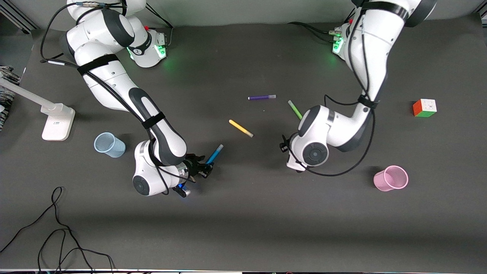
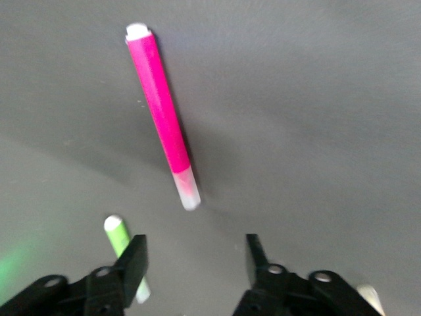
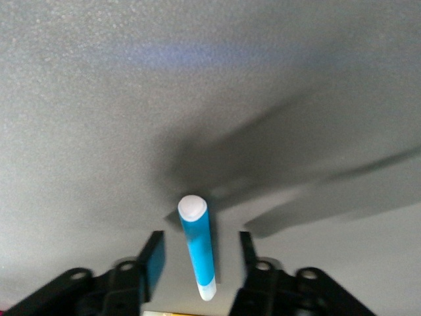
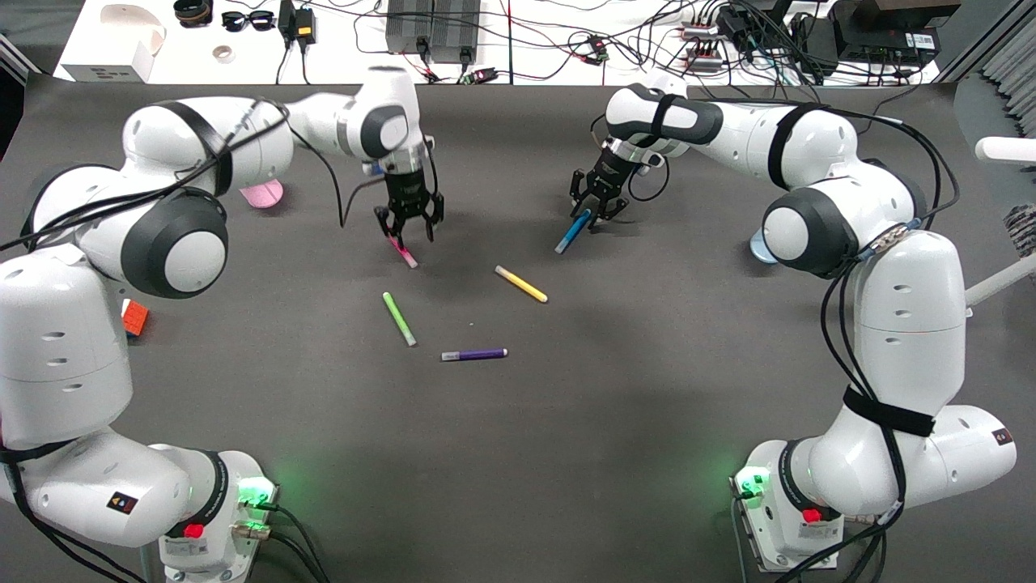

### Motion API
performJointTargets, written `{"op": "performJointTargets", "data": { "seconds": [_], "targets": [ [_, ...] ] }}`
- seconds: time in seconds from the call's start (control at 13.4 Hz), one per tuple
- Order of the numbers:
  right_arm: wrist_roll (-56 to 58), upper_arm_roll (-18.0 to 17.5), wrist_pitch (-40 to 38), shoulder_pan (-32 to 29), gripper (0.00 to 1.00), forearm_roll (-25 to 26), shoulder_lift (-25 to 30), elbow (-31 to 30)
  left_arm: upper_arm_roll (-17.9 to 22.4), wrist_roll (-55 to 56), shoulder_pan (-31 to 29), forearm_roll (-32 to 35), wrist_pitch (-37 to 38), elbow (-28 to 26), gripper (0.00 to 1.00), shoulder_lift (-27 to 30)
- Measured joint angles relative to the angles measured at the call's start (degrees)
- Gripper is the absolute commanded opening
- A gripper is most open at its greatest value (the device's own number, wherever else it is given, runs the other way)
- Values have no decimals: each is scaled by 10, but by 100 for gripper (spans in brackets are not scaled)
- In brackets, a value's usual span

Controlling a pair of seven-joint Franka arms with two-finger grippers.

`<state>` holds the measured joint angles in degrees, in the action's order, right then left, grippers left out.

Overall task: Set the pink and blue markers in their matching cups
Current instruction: 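Grasp the blue marker with the right gripper while the left gripper grasps pink, then carry the blue marker to the clear cup while the left gripper carries pink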

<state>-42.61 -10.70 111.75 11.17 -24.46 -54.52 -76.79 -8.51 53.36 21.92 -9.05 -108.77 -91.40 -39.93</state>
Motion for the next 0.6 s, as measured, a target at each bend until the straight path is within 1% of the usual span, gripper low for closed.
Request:
{"op": "performJointTargets", "data": {
  "seconds": [0.07, 0.3, 0.37, 0.52, 0.6],
  "targets": [
    [5, 0, 0, 0, 0, 0, 0, 0, 2, 0, 0, 0, -26, -22, 62, 0],
    [10, 0, 1, 0, 0, 0, 0, -1, 8, 0, -4, 0, -69, -56, 53, 0],
    [10, 0, 1, 0, 0, 0, 0, -1, 8, 0, -6, 0, -74, -60, 47, 0],
    [10, 0, -2, 0, 0, 0, 3, 1, 8, 0, -6, 0, -84, -64, 21, 0],
    [11, 0, -10, 1, 0, 2, 8, 4, 8, 0, -6, 0, -87, -64, 6, 1]
  ]
}}
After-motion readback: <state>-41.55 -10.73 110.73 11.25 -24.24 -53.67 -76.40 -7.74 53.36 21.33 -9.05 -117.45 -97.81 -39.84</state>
